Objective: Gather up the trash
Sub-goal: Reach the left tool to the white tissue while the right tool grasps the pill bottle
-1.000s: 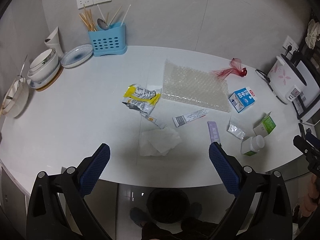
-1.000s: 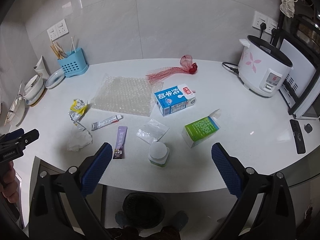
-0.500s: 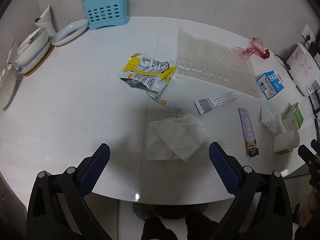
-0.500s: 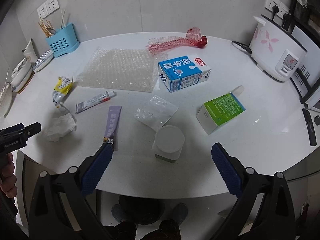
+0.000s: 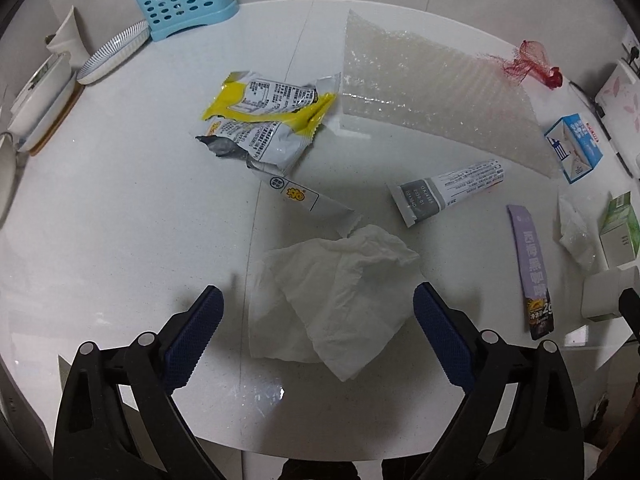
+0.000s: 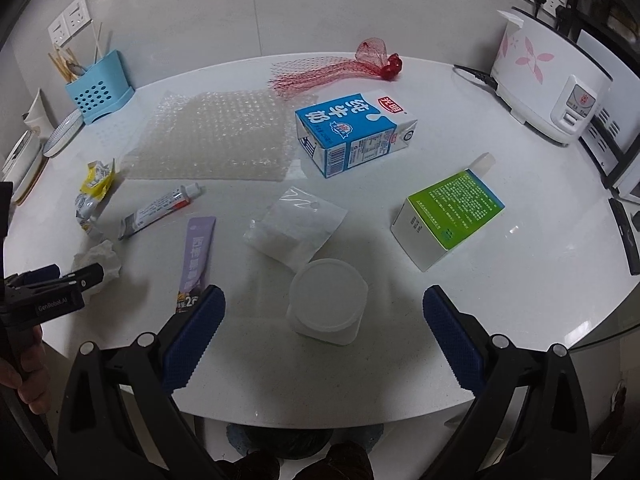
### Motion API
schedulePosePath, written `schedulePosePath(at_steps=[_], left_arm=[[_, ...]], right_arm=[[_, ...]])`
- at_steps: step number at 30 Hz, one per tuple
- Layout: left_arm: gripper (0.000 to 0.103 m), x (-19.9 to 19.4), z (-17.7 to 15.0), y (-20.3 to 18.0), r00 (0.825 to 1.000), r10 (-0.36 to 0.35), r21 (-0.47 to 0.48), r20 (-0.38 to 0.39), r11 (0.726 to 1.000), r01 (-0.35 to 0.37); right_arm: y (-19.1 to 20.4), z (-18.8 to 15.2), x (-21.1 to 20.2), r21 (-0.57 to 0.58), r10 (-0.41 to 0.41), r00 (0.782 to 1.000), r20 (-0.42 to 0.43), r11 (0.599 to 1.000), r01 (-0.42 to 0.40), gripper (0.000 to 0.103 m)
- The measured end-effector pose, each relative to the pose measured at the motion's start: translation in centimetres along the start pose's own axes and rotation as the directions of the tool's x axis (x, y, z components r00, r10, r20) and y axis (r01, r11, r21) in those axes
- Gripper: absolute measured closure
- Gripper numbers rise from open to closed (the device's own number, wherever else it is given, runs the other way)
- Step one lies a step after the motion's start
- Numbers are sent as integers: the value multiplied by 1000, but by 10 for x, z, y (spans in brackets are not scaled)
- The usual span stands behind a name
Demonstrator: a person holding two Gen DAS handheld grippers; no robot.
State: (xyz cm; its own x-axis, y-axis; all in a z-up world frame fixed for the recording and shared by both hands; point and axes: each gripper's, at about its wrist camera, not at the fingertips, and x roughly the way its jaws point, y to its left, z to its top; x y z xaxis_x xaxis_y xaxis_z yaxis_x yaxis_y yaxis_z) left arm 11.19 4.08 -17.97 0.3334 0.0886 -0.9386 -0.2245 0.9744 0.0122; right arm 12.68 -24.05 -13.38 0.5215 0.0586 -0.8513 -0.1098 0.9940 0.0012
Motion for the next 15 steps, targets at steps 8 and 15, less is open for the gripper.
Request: schedulePosePath(at_steps=[8,15], left_arm=[[32,9,2,-4,999,10,-1,-50,1000,-10],[96,4,1,-11,997,13,13,-72,1000,-12]], right_arm=[[-1,-1,15,12,-26,999,-45,1000,26,29],[-4,-2,23,18,-14,996,-85,1000,16,60]])
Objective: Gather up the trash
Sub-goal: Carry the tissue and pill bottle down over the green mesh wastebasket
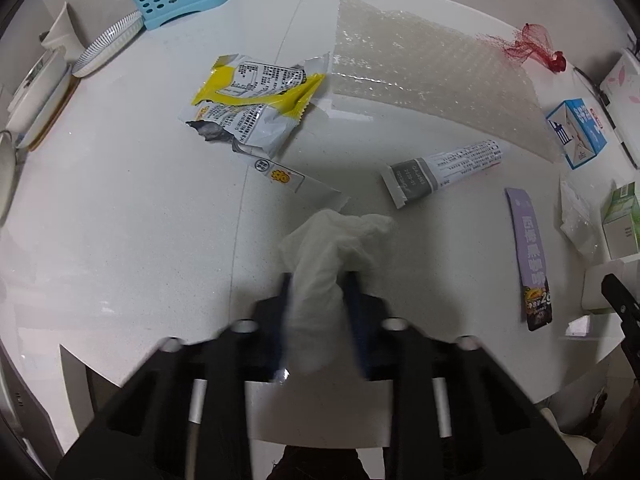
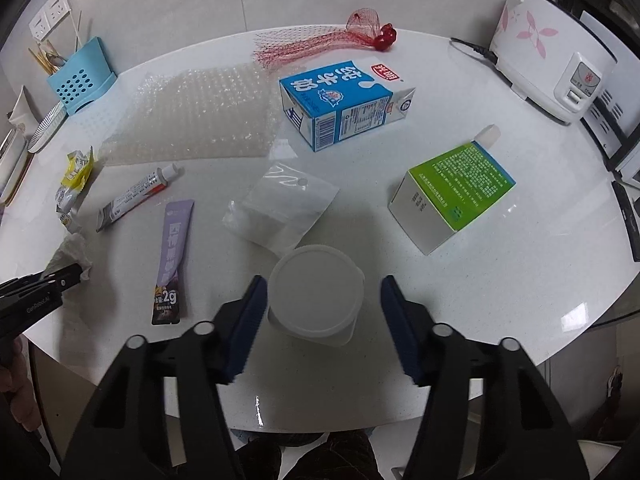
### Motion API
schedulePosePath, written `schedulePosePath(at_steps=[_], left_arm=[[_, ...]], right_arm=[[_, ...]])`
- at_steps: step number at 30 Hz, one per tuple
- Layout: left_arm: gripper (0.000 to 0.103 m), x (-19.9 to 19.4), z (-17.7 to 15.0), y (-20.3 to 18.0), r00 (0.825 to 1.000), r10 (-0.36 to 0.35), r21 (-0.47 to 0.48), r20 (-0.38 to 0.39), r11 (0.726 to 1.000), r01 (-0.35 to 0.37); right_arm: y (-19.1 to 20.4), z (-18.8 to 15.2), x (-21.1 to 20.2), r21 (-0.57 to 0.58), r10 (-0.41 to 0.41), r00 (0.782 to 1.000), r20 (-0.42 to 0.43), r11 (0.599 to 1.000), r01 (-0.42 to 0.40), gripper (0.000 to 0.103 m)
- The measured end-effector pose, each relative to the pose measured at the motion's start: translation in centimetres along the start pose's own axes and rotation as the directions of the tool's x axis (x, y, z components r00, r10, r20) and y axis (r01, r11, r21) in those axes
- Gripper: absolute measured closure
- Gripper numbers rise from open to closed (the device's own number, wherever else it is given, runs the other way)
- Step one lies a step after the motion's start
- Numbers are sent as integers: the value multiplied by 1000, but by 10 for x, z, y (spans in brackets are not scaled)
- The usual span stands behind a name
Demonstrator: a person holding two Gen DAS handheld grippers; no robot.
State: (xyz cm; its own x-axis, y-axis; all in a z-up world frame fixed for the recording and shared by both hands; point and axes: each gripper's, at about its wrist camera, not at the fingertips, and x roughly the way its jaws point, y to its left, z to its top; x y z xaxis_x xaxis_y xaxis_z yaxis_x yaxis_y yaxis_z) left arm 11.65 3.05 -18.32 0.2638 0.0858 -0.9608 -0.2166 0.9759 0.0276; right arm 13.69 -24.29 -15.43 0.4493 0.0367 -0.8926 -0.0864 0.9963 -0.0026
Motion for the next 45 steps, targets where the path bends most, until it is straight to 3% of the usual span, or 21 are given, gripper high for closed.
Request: schedulePosePath(at_steps=[6,16,29,32,37,45], left_arm=[[99,-4,0,5,999,-33,-11,1,999,33],[99,-41,-18,21,992,-101,-6,80,995,102],[99,-82,-56,39,964,-217,121,152,972,199],[99,-87,-70,39,957,-240,155,161,964,215],[99,-103,-93,37,951,-241,159,196,964,211],[99,-118,-147,10,943,-236,85,234,971,222]], right_arm=[[-1,-1,-3,-6,-13,1000,16,1000,13,60],[-7,-8,-32,8,-15,997,76,1000,15,60],[6,-61,-87,51,-36,992,117,998,31,60],[9,-82,-99,63,-5,992,124,998,-3,60],[12,-104,-110,-13,34,990,136,999,-32,60],[-13,-112,-118,-153,140,975,173,982,-113,60]])
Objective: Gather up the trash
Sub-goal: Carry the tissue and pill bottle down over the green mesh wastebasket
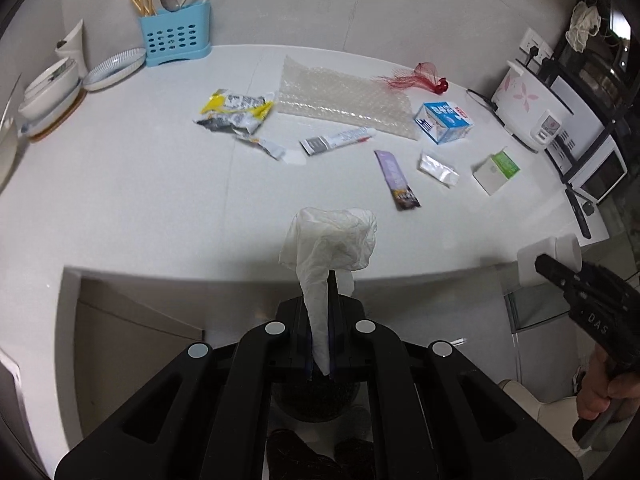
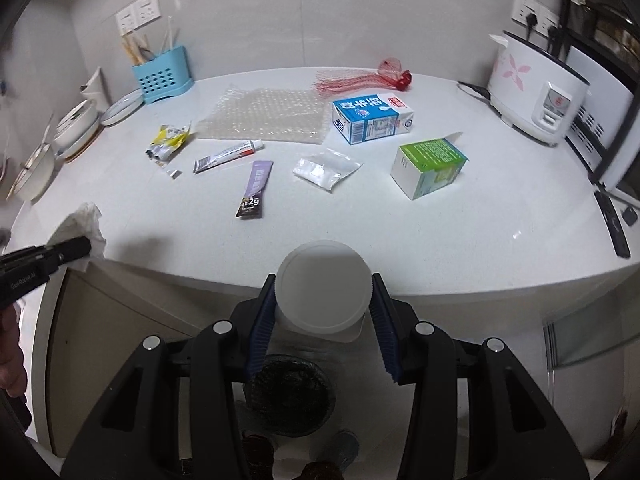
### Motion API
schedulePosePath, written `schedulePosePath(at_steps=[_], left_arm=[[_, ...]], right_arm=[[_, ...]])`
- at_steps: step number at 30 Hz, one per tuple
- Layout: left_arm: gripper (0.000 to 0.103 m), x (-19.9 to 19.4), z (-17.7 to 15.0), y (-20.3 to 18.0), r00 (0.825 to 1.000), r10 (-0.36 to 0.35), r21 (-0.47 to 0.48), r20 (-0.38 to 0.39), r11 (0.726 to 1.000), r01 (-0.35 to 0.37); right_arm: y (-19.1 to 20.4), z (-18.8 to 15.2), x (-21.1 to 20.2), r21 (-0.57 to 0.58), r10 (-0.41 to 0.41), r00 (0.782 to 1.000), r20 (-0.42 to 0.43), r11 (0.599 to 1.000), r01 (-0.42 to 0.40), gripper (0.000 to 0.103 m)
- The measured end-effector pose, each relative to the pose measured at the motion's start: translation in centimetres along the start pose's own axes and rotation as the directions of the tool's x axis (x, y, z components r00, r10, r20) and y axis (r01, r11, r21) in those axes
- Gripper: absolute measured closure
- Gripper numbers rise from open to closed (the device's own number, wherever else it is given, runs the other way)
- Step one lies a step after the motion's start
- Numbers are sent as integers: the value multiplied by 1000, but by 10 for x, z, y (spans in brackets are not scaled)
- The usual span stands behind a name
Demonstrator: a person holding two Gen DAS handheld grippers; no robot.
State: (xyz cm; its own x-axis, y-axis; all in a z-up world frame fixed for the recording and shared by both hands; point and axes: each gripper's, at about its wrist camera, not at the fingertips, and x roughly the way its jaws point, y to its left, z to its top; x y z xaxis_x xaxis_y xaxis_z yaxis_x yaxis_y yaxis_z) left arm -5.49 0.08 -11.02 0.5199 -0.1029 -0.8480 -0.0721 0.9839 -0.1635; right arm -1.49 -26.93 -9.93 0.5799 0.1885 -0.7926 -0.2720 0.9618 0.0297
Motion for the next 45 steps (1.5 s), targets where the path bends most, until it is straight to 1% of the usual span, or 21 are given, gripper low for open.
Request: schedulePosePath(at_steps=[2,5,9,12,15,19,22,24,28,31,32,34,37,40,43,45], left_arm=[[99,1,-15,-10,1000,20,-7,-10,1000,-21],[99,7,-41,-17,998,37,-60,-41,997,-39],[99,13,-77,-23,995,54,-89,-84,994,-61],[99,17,-98,-22,995,40,-94,-94,994,-49],[99,29,-118,-19,993,23,-80,-114,996,-33],[99,62,-146,-9,987,-1,-59,-162,998,-8],[99,95,-169,1,983,-3,-28,-184,1000,-2],[99,122,-187,8,979,-1,-8,-206,1000,-1],[99,187,-230,23,965,-26,-5,-260,1000,26],[99,233,-259,34,954,-31,-8,-299,1000,30],[99,248,-269,38,950,-23,-7,-312,1000,22],[99,276,-289,45,942,-46,-35,-333,999,37],[99,318,-317,49,932,-43,-14,-360,999,41],[99,361,-338,49,927,-39,18,-374,999,49],[99,406,-353,51,922,-48,25,-383,998,63],[99,436,-364,49,919,-41,46,-392,997,64]], right_arm=[[-6,-8,-3,-32,25,1000,1,999,-25,60],[-16,-26,0,-63,67,997,-24,996,-68,60],[-23,-55,13,-82,86,992,-91,992,-94,60],[-20,-78,20,-94,100,987,-126,989,-112,60],[-12,-97,28,-116,92,986,-136,987,-108,60],[-1,-127,52,-106,89,981,-171,988,-108,60],[9,-154,80,-90,92,978,-187,990,-110,60],[18,-177,105,-96,93,977,-193,989,-113,60],[30,-223,158,-85,85,973,-215,991,-105,60],[36,-254,202,-68,79,969,-235,993,-97,60],[36,-264,215,-62,75,967,-243,994,-93,60],[38,-286,247,-52,60,962,-266,996,-77,60],[37,-316,288,-31,46,957,-288,998,-57,60],[32,-341,324,-9,35,953,-302,999,-39,60],[26,-363,358,1,15,949,-316,1000,-15,60],[26,-376,378,4,7,945,-328,1000,-6,60]])
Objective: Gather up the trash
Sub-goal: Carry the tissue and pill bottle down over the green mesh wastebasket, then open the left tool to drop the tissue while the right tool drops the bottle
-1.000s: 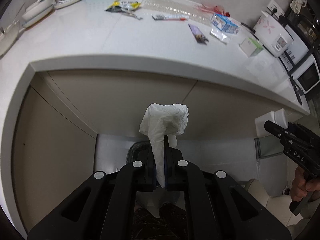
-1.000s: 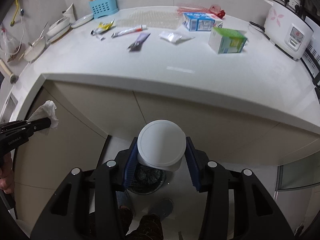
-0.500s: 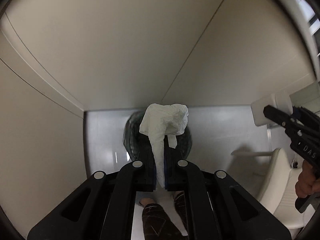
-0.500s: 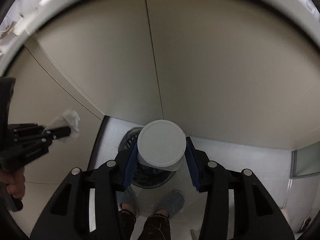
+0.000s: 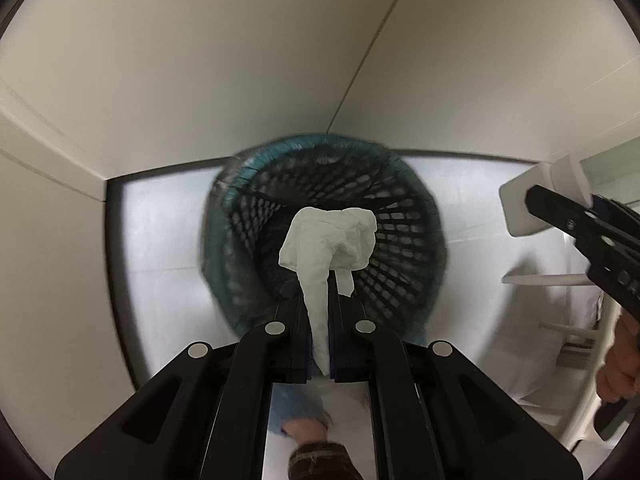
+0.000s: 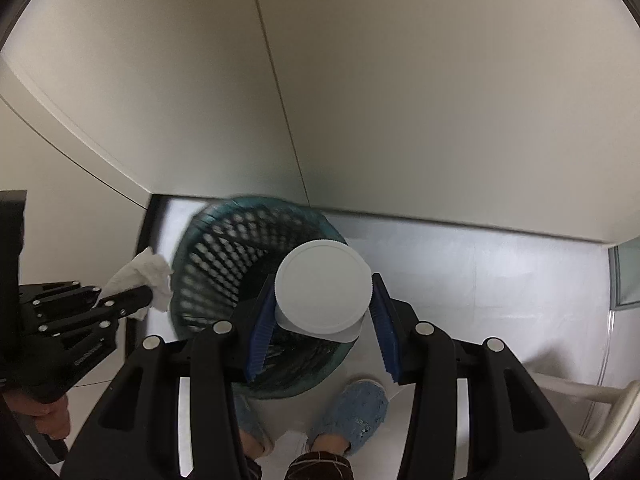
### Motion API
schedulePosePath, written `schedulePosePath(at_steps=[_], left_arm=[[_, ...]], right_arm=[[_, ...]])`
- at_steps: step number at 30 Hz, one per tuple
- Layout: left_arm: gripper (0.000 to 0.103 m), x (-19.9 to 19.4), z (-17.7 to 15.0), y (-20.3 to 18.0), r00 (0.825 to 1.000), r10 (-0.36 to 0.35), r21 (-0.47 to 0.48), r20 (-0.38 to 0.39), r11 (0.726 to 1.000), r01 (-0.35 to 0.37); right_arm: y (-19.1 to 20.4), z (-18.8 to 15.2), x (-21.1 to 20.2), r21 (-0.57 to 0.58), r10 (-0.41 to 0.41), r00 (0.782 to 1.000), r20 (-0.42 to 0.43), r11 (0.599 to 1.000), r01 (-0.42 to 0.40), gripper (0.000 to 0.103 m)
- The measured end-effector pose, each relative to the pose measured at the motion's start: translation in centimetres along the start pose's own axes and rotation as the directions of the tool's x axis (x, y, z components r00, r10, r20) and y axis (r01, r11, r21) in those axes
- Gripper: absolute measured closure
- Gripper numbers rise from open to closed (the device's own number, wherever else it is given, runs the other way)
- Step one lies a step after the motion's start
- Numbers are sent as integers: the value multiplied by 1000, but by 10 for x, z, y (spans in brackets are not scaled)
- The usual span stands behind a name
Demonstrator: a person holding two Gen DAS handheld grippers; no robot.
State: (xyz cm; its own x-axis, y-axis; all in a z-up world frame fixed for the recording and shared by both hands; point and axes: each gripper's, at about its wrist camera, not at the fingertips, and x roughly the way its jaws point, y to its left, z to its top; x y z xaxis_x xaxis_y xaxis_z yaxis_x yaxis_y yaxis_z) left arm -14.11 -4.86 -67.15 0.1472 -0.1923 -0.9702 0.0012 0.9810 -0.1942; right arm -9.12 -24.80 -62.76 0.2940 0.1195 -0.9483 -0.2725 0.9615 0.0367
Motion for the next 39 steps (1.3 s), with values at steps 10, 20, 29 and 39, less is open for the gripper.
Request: schedulePosePath(at_steps=[10,20,29,39], left_arm=[[99,109,7,-11,995,25,21,-96,1000,-23],[86,119,9,-10,992,21,-57,-123,998,-28],[31,93,8,-1,997,56,-66,-46,996,-59],[6,45,-18,40,997,80,-102,-19,991,-82]], right_arm=[[-14,-17,63,25,20,997,-76,1000,-18,60],[-11,-21,80,0,43,991,-124,999,-44,60],[-1,-13,64,10,71,991,-113,997,-71,60],[37,-4,65,-50,97,991,-90,994,-102,60]])
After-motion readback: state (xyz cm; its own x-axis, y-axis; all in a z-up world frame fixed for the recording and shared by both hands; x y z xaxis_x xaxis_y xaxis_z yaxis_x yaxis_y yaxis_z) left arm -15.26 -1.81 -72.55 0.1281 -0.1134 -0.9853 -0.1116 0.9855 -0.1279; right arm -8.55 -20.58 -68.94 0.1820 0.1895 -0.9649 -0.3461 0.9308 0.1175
